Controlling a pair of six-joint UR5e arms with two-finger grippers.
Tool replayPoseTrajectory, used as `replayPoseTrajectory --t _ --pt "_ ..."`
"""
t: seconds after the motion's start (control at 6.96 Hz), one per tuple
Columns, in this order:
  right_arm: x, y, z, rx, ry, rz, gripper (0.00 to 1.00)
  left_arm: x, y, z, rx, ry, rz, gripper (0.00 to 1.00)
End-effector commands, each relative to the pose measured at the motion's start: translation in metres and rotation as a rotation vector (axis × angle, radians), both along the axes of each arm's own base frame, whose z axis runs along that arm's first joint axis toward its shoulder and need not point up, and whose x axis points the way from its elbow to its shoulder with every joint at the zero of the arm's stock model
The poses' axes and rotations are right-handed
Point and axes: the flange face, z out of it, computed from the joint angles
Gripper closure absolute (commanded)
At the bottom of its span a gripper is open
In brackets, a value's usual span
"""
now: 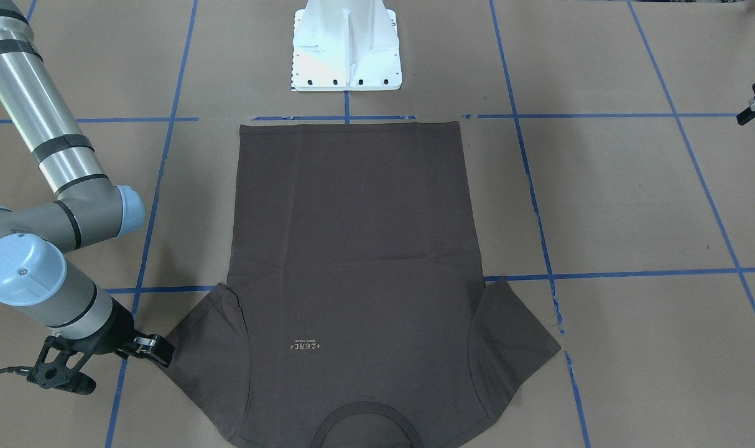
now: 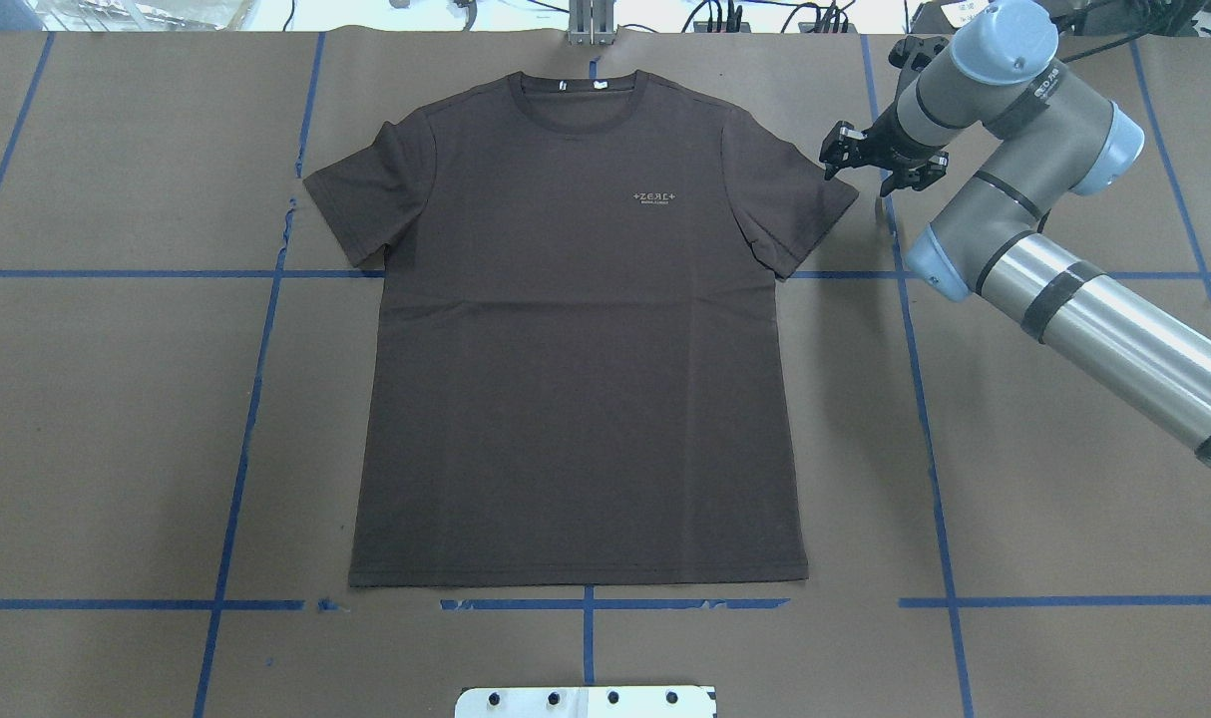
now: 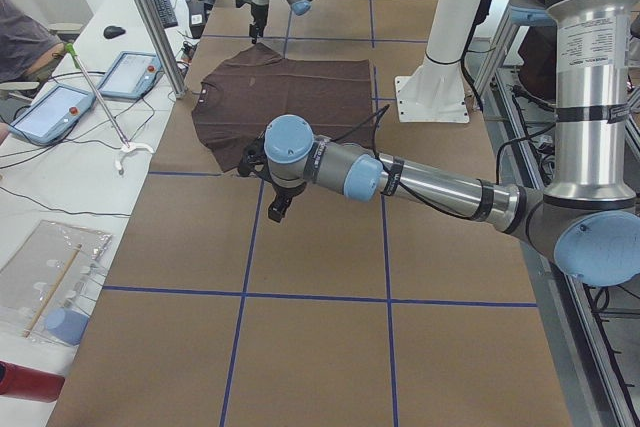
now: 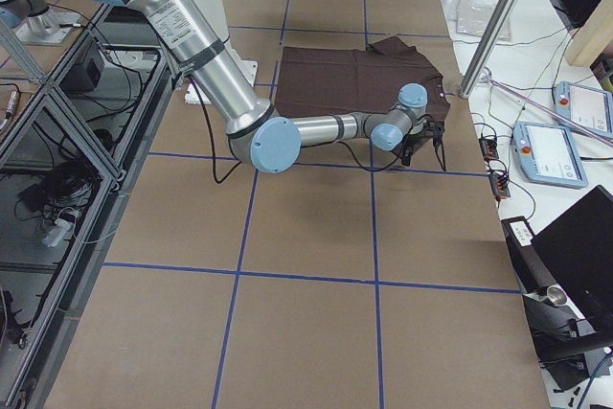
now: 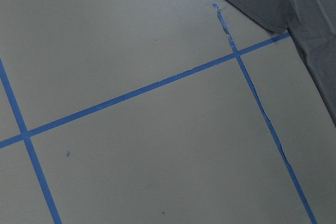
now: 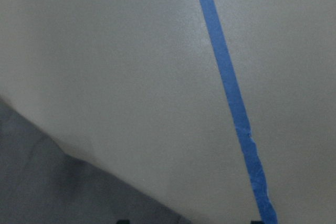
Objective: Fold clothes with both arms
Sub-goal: 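Grasp the sleeve nearest the right gripper and fold it inward across the shirt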
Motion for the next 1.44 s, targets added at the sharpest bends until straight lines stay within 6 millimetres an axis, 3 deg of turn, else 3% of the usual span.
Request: replayPoseTrajectory --t 0.0,0.14,0.29,0.43,0.58,0.86,1.01,1.15,1.29 --pt "-0.005 0.004 0.004 -0.003 0.005 -0.005 0.41 0.0 0.0 -0.001 0.003 0.001 0.0 0.0" --pt "-0.005 0.004 0.003 -0.004 0.004 -0.004 0.64 0.0 0.0 -0.003 0.004 0.001 -0.001 0.0" --pt "-0.007 0.007 0.005 -0.005 0.006 -0.009 0.8 0.001 0.002 -0.004 0.002 0.018 0.006 0.0" --pt "-0.008 0.007 0.004 -0.005 0.005 -0.01 0.85 0.001 0.002 -0.004 0.001 0.027 0.007 0.0" --pt "-0.008 0.008 0.002 -0.003 0.001 -0.01 1.0 0.001 0.002 -0.005 -0.001 0.032 0.009 0.0" --pt "-0.011 0.007 -0.019 0.019 -0.021 -0.008 1.0 0.001 0.002 -0.006 0.001 0.033 0.009 0.0" --pt "-0.026 0.01 -0.048 0.01 -0.06 0.01 1.0 0.0 0.003 -0.008 0.004 0.033 0.007 0.0" --pt "-0.064 0.017 -0.093 -0.01 -0.107 0.024 1.0 0.0 0.004 -0.01 0.007 0.035 0.008 0.0" --pt "-0.113 0.028 -0.136 0.014 -0.096 0.096 1.0 0.0 0.004 -0.011 0.011 0.035 0.009 0.0"
